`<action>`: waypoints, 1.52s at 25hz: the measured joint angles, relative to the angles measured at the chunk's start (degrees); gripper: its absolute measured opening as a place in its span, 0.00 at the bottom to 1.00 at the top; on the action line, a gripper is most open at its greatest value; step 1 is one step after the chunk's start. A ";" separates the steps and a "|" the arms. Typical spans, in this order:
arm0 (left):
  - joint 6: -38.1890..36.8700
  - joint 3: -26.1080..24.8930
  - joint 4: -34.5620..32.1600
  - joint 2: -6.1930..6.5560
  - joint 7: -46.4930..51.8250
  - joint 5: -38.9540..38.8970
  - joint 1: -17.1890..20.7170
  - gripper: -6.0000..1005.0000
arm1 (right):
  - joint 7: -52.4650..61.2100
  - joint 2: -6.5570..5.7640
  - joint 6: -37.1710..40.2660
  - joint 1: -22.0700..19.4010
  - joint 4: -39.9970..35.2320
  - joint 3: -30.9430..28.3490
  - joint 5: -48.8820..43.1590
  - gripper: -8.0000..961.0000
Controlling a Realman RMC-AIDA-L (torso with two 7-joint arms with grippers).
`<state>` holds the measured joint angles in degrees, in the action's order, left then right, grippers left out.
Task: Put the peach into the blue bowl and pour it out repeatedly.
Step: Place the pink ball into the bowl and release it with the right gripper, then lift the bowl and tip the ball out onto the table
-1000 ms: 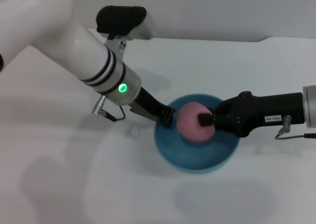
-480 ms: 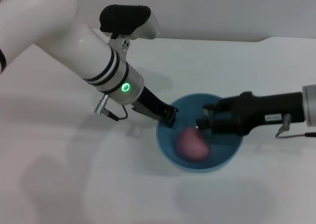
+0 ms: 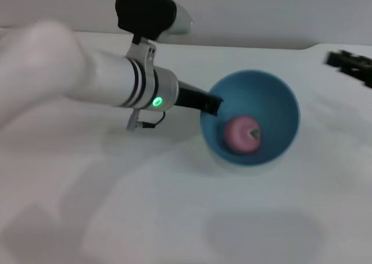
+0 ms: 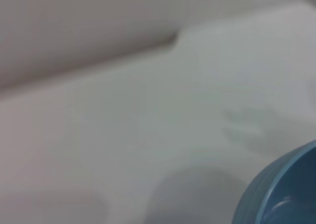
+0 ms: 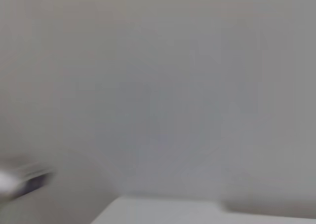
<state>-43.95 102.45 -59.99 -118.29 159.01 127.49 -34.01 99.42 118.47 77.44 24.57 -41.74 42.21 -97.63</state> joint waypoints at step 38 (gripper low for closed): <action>92.94 50.26 14.42 -0.81 -60.04 -19.16 4.79 0.01 | -0.10 -0.01 0.07 -6.75 5.89 -14.70 0.26 0.52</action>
<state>48.98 152.70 -45.56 -119.09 98.97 108.33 -29.22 99.31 118.47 77.51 17.82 -35.85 27.51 -97.38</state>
